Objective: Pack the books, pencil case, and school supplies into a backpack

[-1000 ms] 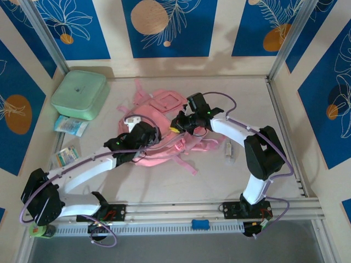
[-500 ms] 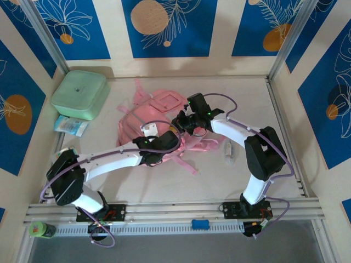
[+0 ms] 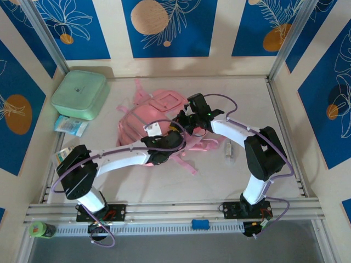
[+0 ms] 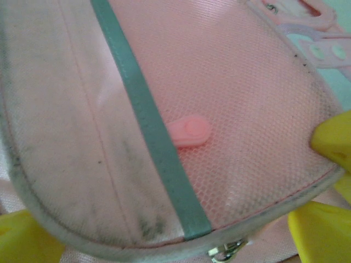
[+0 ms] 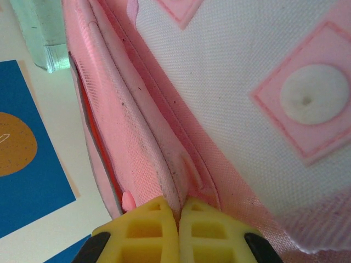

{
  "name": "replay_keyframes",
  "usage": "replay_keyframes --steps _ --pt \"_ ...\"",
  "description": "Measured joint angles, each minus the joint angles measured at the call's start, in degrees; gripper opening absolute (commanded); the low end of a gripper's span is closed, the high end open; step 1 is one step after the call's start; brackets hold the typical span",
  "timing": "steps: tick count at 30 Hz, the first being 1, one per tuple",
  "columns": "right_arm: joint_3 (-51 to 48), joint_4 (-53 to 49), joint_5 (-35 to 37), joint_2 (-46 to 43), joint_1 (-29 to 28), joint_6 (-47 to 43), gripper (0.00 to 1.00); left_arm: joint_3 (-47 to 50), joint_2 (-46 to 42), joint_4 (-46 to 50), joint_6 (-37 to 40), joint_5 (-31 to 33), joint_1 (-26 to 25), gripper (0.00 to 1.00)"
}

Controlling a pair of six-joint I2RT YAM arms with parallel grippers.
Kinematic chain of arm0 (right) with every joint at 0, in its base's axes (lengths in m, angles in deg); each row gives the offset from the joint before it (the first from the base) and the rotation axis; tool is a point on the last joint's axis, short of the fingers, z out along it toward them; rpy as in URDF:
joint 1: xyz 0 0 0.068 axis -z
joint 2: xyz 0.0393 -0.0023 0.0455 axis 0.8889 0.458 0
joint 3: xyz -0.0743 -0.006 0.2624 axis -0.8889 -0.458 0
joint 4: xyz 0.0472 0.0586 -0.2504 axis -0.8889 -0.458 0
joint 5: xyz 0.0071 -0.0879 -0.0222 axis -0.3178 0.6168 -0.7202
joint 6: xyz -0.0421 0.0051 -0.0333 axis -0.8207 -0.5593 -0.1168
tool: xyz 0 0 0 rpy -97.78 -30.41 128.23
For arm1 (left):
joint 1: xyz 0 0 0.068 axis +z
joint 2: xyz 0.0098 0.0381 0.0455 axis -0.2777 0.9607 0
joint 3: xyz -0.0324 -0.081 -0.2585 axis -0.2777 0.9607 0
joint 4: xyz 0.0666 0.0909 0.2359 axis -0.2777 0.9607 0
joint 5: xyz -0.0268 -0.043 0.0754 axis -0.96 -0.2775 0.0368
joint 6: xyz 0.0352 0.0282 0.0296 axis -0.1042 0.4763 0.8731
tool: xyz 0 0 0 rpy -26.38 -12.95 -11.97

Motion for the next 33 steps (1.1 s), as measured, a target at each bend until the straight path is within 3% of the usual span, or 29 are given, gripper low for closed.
replay_keyframes --steps 11,22,33 --pt "-0.26 1.51 0.31 0.0 -0.04 0.79 0.0 -1.53 0.22 5.18 -5.4 0.68 0.39 0.99" --pt "-0.26 1.95 -0.07 0.09 -0.55 1.01 0.0 3.13 -11.13 14.08 -3.65 -3.34 0.61 0.98" --pt "-0.24 1.84 0.17 0.11 -0.55 1.29 0.0 1.81 -9.9 9.6 -1.55 -6.64 -0.66 0.99"
